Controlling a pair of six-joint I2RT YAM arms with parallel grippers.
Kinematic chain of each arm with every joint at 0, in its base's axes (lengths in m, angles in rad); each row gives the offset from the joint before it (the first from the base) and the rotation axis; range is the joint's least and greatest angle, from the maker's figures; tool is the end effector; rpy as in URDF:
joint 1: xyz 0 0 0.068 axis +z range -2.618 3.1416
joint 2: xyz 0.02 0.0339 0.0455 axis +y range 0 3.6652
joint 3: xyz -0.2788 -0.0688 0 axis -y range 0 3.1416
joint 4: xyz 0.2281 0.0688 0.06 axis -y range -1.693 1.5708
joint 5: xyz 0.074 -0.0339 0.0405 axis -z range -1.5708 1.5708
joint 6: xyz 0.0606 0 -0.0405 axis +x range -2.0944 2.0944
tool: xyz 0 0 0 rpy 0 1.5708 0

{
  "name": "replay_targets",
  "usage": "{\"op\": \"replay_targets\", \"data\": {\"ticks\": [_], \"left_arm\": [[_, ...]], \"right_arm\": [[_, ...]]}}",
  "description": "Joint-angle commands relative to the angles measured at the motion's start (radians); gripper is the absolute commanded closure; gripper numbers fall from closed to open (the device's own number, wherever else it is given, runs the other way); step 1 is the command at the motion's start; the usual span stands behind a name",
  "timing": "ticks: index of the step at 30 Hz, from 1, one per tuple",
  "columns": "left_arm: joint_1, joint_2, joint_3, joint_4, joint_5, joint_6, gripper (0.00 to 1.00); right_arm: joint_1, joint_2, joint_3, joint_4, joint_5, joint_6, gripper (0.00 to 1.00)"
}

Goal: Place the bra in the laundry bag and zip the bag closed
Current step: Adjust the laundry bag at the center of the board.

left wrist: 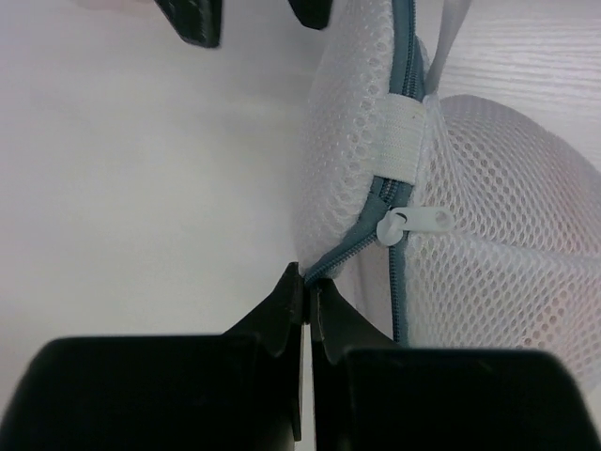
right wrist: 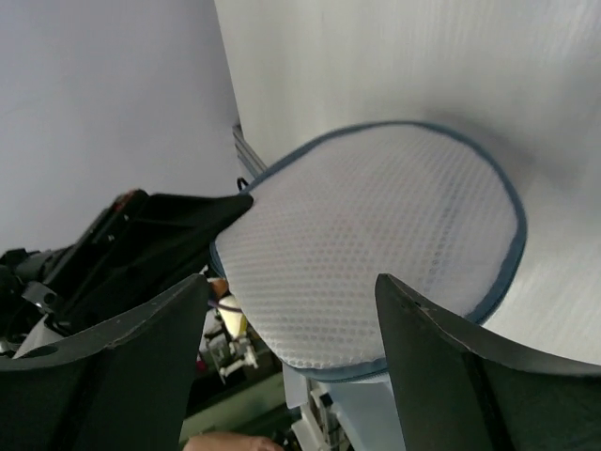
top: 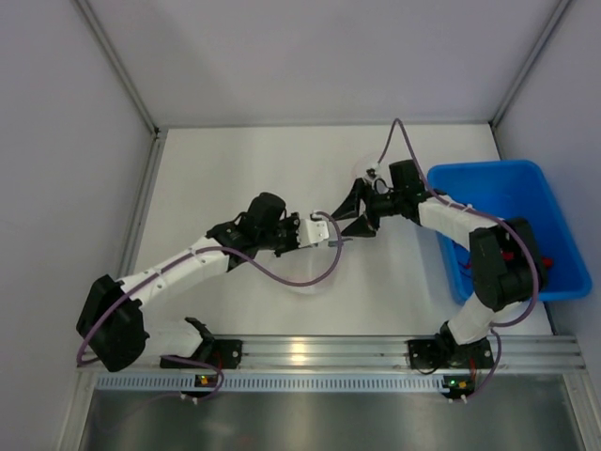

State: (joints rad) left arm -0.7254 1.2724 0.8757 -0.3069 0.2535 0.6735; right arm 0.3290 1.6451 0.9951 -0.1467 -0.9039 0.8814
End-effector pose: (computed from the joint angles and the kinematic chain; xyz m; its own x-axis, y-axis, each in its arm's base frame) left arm 0.1940 -0.1923 0.2614 0.1114 0.7081 -0.6972 0.9158 0.1993 0.3488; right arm 0.3031 0.1538 0.2215 -0.9858 0.1678 -0.0111 0.0644 0.4377 0.8968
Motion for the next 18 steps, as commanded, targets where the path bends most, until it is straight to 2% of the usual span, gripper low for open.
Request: {"op": "replay_targets", "data": {"ticks": [1,6,9,10,13,18], "left_arm": [[-0.005,-0.027,0.009,0.077,-0.056,0.124,1.0],[-0.005,-0.139,-0.066,0.078,-0.033,0.215,1.0],[-0.005,-0.203,-0.113,0.098,0.007,0.213,1.0],[-0.005,-0.214,-0.118,0.101,0.009,0.199,1.0],[-0.005,-0.217,-0.132,0.112,-0.006,0.187,1.0],[-0.002,-0.216,-0.145,0.141,0.013,0.158,1.0]], "right_arm": [[0.05,-0.008,-0.004,-0.033,-0.082,-0.057,0.27],[0.059,-0.05,0.03,0.004,-0.064,-0.205,0.28],[0.054,-0.067,0.079,-0.001,-0.059,-0.434,0.28],[0.053,-0.067,0.106,-0.04,-0.058,-0.56,0.27],[0.048,-0.05,0.145,-0.132,-0.102,-0.733,0.26],[0.07,-0.12,0.088,-0.061,-0.145,-0.809,0.27]]}}
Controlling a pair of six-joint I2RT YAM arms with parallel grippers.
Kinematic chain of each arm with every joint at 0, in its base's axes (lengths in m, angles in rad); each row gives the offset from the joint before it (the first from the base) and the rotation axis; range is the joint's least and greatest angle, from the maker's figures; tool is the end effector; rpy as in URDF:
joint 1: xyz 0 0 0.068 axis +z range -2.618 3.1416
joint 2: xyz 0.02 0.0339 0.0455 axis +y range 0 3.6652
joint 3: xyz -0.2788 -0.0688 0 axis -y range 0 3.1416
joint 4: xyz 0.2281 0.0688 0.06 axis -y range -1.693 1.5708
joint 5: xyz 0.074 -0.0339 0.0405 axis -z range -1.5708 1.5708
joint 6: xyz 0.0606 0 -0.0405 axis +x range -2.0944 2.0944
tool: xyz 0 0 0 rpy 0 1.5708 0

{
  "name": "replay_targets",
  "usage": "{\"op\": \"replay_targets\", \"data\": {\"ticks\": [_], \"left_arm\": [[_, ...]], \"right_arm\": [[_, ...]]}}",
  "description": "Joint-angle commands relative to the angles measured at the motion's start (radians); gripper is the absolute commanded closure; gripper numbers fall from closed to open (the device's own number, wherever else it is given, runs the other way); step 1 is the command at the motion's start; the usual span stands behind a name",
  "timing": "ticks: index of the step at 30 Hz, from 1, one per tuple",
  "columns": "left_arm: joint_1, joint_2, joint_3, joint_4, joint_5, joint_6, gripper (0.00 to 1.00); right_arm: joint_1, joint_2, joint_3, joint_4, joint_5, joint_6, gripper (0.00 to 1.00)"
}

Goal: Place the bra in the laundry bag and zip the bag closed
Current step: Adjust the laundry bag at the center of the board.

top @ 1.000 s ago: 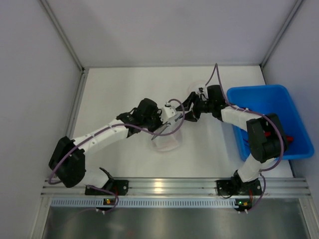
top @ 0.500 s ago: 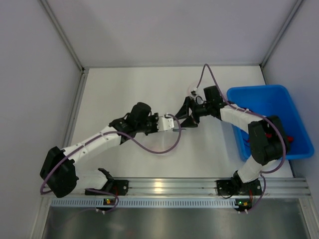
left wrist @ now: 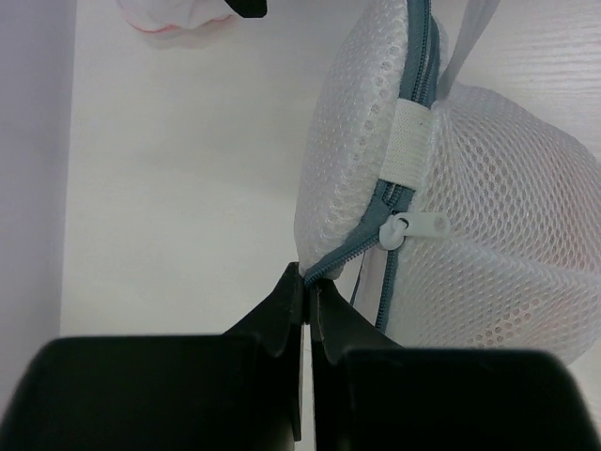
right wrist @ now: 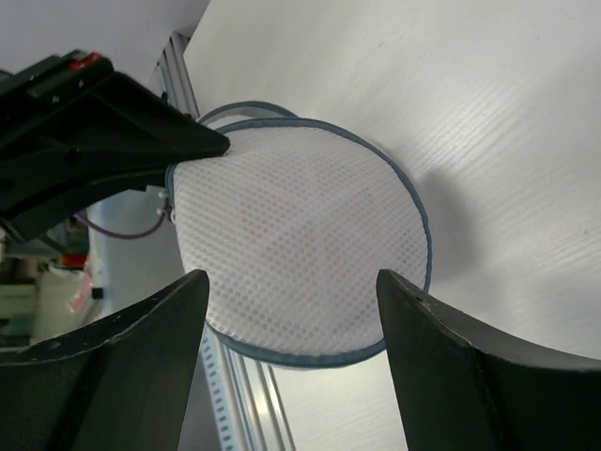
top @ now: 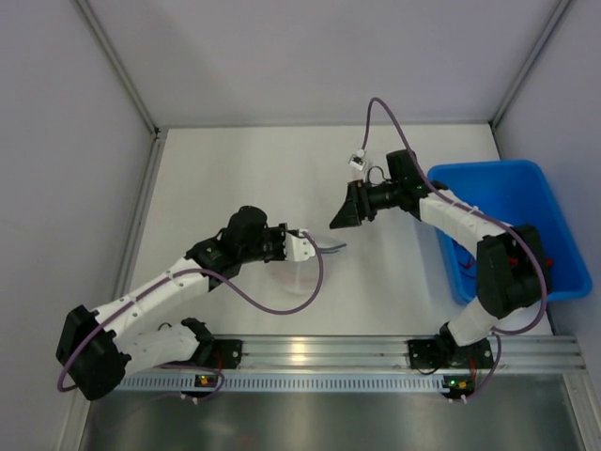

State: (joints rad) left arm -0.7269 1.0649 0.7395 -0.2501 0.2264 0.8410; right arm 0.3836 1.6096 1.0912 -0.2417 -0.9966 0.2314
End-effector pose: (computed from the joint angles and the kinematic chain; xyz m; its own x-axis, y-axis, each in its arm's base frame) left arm 0.1642 -0.1642 0.2689 0.3164 0.6906 -0.6504 0.8287 0.1325 0.5438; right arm 0.2927 0.1730 0.2575 -0.7979 -0.1877 -0.5728 -0.6006 0.3277 0.7293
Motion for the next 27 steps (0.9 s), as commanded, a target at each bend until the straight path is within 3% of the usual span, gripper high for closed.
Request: {"op": "replay_targets", "data": {"ticks": [1,9,18,19,23,27], "left_arm": [[0.0,-0.006,-0.008,0.086,0.042,-0.017,1.0],[0.001,-0.014,-0.042,0.143,0.042,-0.023,1.0],[0.003,0.001,-0.035,0.17,0.045,-0.022,1.0],[0.003,0.003,-0.034,0.172,0.044,-0.023,1.0],[0.003,0.013,-0.035,0.189,0.001,-0.048,1.0],[0.017,0.0,-0.028,0.167,-0.033,-0.106,1.0]], "right_arm": [[0.023,-0.094,-0.013,0.047,-0.06,-0.171,0.28],[0.092,-0.177,-0.12,0.142,-0.074,-0.272,0.35],[0.21,-0.12,-0.099,0.133,0.003,-0.38,0.4],[0.224,-0.114,-0.096,0.131,0.019,-0.388,0.43],[0.273,-0.07,-0.085,0.142,0.068,-0.412,0.77],[0.265,-0.025,-0.068,0.18,0.104,-0.351,1.0]]}}
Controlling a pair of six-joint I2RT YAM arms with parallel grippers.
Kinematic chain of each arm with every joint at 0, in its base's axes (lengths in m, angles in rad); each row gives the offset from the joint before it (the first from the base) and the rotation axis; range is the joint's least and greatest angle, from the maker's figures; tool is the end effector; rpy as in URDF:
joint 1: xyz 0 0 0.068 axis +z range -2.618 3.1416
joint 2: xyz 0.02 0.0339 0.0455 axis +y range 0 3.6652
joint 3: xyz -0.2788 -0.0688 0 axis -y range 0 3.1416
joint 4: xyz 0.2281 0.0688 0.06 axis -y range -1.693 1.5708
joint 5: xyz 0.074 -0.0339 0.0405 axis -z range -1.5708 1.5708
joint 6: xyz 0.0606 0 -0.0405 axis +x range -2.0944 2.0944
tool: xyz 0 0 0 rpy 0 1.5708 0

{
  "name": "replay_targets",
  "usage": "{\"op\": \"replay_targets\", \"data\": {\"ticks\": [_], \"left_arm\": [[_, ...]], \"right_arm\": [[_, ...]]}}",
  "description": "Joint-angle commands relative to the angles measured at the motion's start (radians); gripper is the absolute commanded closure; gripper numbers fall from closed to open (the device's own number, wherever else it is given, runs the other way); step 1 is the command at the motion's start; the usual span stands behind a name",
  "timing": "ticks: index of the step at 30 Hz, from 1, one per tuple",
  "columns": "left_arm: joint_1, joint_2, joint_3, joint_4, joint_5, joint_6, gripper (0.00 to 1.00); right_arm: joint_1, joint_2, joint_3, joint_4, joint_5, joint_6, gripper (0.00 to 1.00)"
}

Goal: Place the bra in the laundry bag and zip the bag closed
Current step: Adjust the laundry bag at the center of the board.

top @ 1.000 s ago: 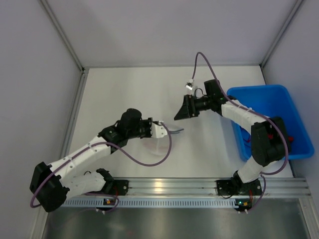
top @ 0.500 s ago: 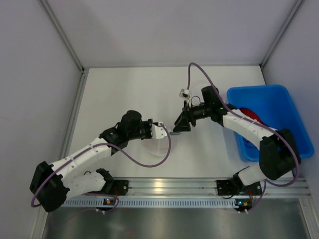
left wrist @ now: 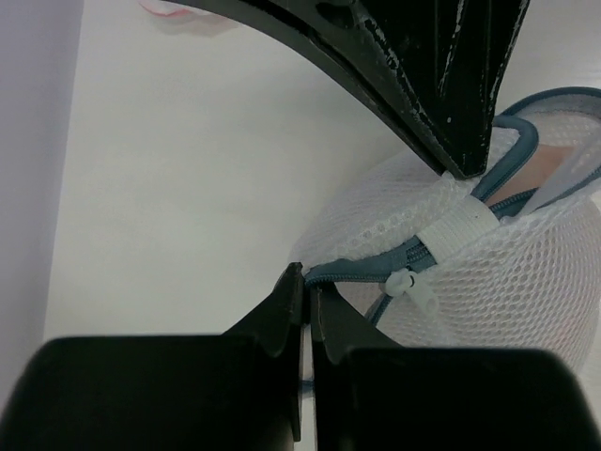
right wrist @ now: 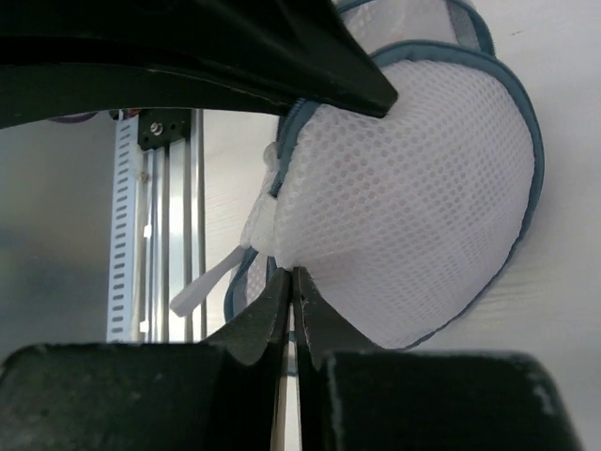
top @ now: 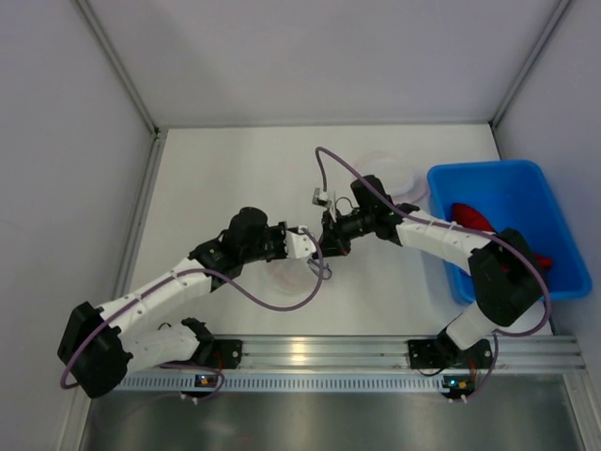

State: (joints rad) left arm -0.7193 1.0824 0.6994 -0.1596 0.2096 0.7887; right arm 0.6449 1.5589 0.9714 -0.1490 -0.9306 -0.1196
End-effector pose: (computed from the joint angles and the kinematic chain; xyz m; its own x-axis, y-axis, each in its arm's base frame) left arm 0.1702 -0.1658 0.2613 0.2785 0.6785 -0.6798 0.8242 0.1945 0.5318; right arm 0.2277 0.2321 0.2418 -0.4335 -0.4152 -0.7998 -0.8920 0.0712 0.4464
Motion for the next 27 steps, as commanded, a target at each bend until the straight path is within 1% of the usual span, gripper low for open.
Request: {"op": "replay_targets", "data": {"ticks": [1,2,3,4,5,6,7,10,11,12,14,15,16,18,21,25,27], "left_arm": [[0.014,-0.03,0.014,0.071,-0.032,-0.072,0.96],[0.017,-0.039,0.018,0.062,-0.073,-0.095,0.93],[0.023,-0.048,0.02,0.045,-0.085,-0.141,0.89],[0.032,-0.071,0.026,0.016,-0.091,-0.167,0.87],[0.064,-0.084,0.028,-0.003,-0.088,-0.213,0.88],[0.082,-0.094,0.028,-0.02,-0.072,-0.229,0.95],[0.118,-0.107,0.026,-0.052,-0.055,-0.238,1.0],[0.146,-0.142,-0.004,-0.055,0.011,-0.249,1.0],[0.147,-0.144,-0.008,-0.054,0.033,-0.246,1.0],[0.147,-0.142,-0.008,-0.052,0.063,-0.247,1.0],[0.147,-0.133,-0.003,-0.041,0.08,-0.238,1.0],[0.147,-0.124,0.002,-0.035,0.083,-0.23,1.0],[0.147,-0.118,0.002,-0.032,0.085,-0.224,1.0],[0.147,-0.11,0.006,-0.023,0.096,-0.192,1.0],[0.147,-0.102,0.009,-0.009,0.1,-0.178,1.0],[0.147,-0.099,0.009,0.006,0.116,-0.168,1.0],[0.147,-0.101,0.005,0.006,0.135,-0.145,1.0]], "right_arm": [[-0.007,0.027,0.047,0.11,0.041,0.026,1.0],[-0.011,0.03,0.046,0.132,0.041,0.046,1.0],[-0.014,0.029,0.049,0.14,0.041,0.078,1.0],[-0.017,0.029,0.052,0.166,0.039,0.093,1.0],[-0.021,0.024,0.05,0.186,0.033,0.115,1.0],[-0.021,0.023,0.05,0.199,0.03,0.161,1.0],[-0.021,0.024,0.049,0.215,0.01,0.185,1.0],[-0.019,0.027,0.046,0.279,-0.023,0.274,1.0],[-0.019,0.035,0.05,0.278,-0.031,0.282,0.97],[-0.016,0.039,0.073,0.267,-0.037,0.275,0.85],[-0.013,0.05,0.107,0.194,-0.037,0.243,0.52],[-0.014,0.053,0.14,0.171,-0.036,0.198,0.47],[-0.014,0.058,0.156,0.125,-0.03,0.181,0.43],[-0.014,0.072,0.194,0.112,-0.042,0.167,0.37],[-0.007,0.102,0.231,0.086,-0.059,0.163,0.36],[0.019,0.125,0.224,0.071,-0.034,0.129,0.37],[0.022,0.142,0.227,0.045,-0.025,0.059,0.37]]}}
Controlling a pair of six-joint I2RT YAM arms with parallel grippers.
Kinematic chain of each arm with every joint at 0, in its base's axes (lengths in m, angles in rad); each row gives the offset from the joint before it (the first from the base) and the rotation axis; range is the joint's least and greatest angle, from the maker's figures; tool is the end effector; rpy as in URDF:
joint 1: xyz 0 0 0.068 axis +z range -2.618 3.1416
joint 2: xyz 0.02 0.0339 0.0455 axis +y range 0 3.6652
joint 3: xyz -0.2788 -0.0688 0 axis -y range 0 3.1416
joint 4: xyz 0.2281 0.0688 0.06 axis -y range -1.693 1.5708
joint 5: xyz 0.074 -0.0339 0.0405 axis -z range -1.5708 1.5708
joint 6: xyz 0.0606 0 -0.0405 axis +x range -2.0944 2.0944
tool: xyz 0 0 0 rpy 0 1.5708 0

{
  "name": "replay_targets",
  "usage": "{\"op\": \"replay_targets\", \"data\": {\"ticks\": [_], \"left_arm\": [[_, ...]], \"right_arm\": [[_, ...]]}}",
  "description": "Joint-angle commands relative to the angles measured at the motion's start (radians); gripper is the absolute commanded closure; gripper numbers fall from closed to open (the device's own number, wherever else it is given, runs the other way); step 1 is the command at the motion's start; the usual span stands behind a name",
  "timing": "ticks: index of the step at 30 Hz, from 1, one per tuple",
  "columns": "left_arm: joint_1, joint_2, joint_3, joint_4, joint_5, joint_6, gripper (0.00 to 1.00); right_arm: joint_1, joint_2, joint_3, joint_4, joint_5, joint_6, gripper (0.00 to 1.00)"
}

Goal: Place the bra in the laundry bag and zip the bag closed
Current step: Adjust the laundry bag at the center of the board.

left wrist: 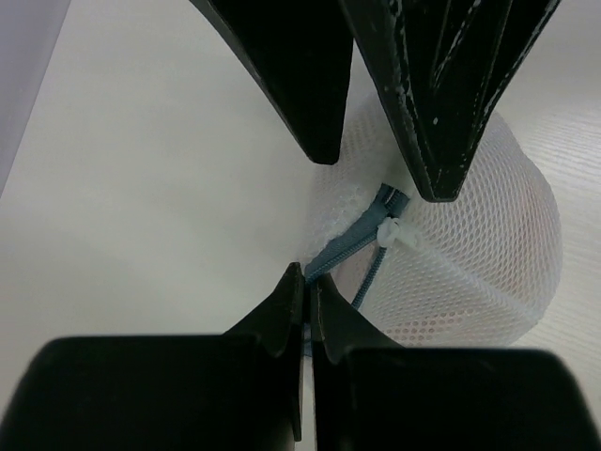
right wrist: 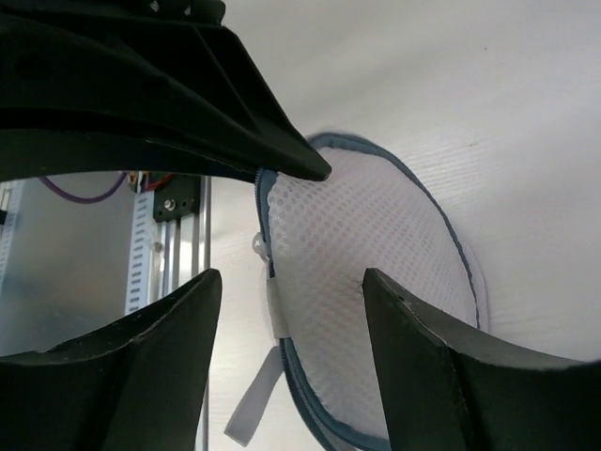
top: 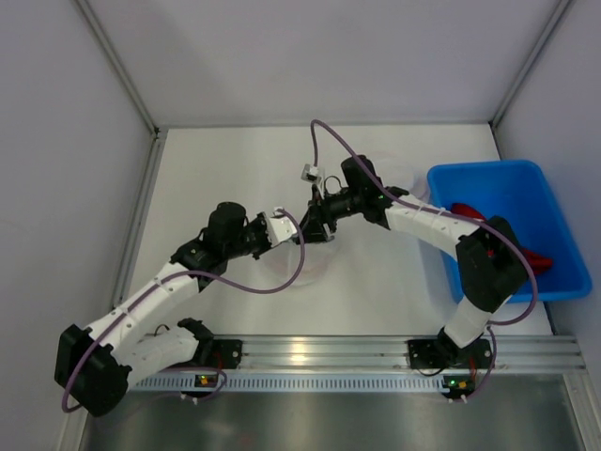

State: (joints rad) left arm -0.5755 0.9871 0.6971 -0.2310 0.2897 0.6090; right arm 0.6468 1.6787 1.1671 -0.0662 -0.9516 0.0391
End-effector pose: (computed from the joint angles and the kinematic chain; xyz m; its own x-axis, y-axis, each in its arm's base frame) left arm 0.1723 -0.1324 0.2727 0.0748 0.6050 -0.7927 0.8372 0.3939 0.3795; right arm 0.2653 0.2622 0.2717 -0.4705 -0.3269 -0.8196 -0.8764 0.0649 0.4772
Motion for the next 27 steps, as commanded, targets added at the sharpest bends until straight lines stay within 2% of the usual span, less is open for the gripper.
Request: {"op": "replay_targets", "data": {"ticks": [1,4,6,8,10,11,12,13,14,16,17,18,22,27], "left_arm": [[0.003,-0.005,0.005,0.079,0.058,0.043,1.0],[0.003,0.008,0.002,0.107,0.049,0.057,1.0],[0.003,0.025,-0.001,0.12,0.045,0.057,1.0],[0.003,0.038,-0.001,0.142,0.04,0.043,1.0],[0.003,0.056,0.001,0.15,0.028,0.031,1.0],[0.003,0.059,0.001,0.159,0.026,0.015,1.0],[0.003,0.064,-0.001,0.159,0.02,0.006,1.0],[0.003,0.067,-0.001,0.159,-0.003,-0.006,1.0],[0.003,0.067,0.004,0.159,-0.024,-0.041,0.9],[0.011,0.045,0.024,0.118,-0.066,-0.074,0.78],[0.02,0.029,0.031,0.102,-0.069,-0.107,0.63],[0.038,0.009,0.041,0.06,-0.069,-0.127,0.58],[0.156,-0.112,0.111,-0.112,-0.021,-0.216,0.55],[0.17,-0.192,0.18,-0.264,0.152,-0.333,0.59]], "right_arm": [[0.019,0.027,0.037,-0.056,0.002,-0.125,0.37],[0.019,0.044,0.046,-0.118,-0.004,-0.214,0.41],[0.022,0.046,0.042,-0.141,-0.006,-0.257,0.52],[0.025,0.042,0.034,-0.158,-0.01,-0.272,0.59],[0.033,0.041,0.023,-0.15,-0.006,-0.272,0.61],[0.036,0.036,0.01,-0.136,-0.001,-0.268,0.73],[0.039,0.033,0.0,-0.118,0.007,-0.251,0.81],[0.04,0.032,-0.004,-0.086,0.034,-0.24,0.95],[0.042,0.03,-0.015,-0.061,0.049,-0.194,1.0],[0.039,0.032,-0.029,-0.02,0.114,-0.127,1.0],[0.039,0.03,-0.046,0.026,0.137,-0.061,1.0],[0.039,0.029,-0.055,0.045,0.17,-0.044,1.0],[0.048,0.021,-0.064,0.089,0.224,0.074,1.0],[0.053,0.004,-0.014,0.034,0.261,0.099,1.0]]}}
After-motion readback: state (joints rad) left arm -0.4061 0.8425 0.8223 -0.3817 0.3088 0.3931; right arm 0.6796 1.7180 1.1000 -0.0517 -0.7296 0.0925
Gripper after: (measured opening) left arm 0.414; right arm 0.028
